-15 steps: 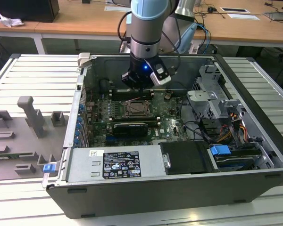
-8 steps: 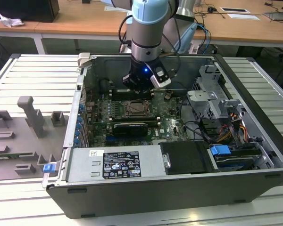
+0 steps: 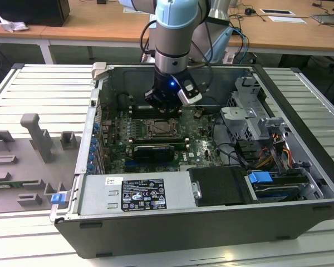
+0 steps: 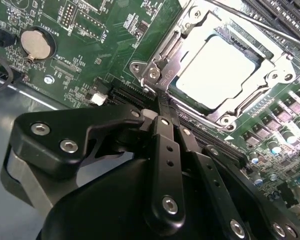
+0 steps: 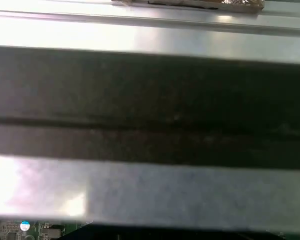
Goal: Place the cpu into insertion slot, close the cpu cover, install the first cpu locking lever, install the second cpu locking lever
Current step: 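Install the first cpu locking lever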
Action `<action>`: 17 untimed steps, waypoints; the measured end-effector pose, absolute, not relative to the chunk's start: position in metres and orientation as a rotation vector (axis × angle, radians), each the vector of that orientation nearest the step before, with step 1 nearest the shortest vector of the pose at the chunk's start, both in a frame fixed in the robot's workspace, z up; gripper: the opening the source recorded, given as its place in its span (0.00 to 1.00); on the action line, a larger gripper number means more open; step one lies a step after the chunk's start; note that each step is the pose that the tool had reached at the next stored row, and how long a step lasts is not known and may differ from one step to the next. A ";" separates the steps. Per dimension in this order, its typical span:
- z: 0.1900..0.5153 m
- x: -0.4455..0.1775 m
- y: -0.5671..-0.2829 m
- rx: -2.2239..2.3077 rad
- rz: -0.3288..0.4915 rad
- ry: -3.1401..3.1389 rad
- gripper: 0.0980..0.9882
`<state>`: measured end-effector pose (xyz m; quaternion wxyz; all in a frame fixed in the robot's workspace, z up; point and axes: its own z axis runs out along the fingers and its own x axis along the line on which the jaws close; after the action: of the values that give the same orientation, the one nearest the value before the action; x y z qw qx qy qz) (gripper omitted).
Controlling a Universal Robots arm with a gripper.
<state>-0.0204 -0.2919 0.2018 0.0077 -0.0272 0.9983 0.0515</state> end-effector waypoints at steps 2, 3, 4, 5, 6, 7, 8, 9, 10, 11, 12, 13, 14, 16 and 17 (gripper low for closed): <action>0.201 -0.020 -0.291 -0.085 0.157 3.121 0.01; 0.201 -0.020 -0.291 -0.085 0.157 3.121 0.01; 0.201 -0.020 -0.291 -0.085 0.157 3.121 0.01; 0.202 -0.020 -0.290 -0.085 0.158 3.121 0.01; 0.204 -0.020 -0.290 -0.085 0.158 3.121 0.01; 0.207 -0.020 -0.291 -0.085 0.157 3.121 0.01; 0.209 -0.020 -0.291 -0.085 0.157 3.121 0.01; 0.211 -0.020 -0.291 -0.085 0.157 3.121 0.01; 0.212 -0.020 -0.291 -0.085 0.157 3.121 0.01; 0.212 -0.020 -0.291 -0.085 0.158 3.121 0.01; 0.212 -0.020 -0.292 -0.085 0.157 3.121 0.01; 0.212 -0.020 -0.293 -0.085 0.157 3.121 0.01; 0.212 -0.020 -0.293 -0.085 0.157 3.121 0.01; 0.212 -0.020 -0.296 -0.085 0.157 3.121 0.01; 0.212 -0.020 -0.296 -0.085 0.157 3.121 0.01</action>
<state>-0.0203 -0.2961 0.2116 0.0077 -0.0272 0.9983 0.0504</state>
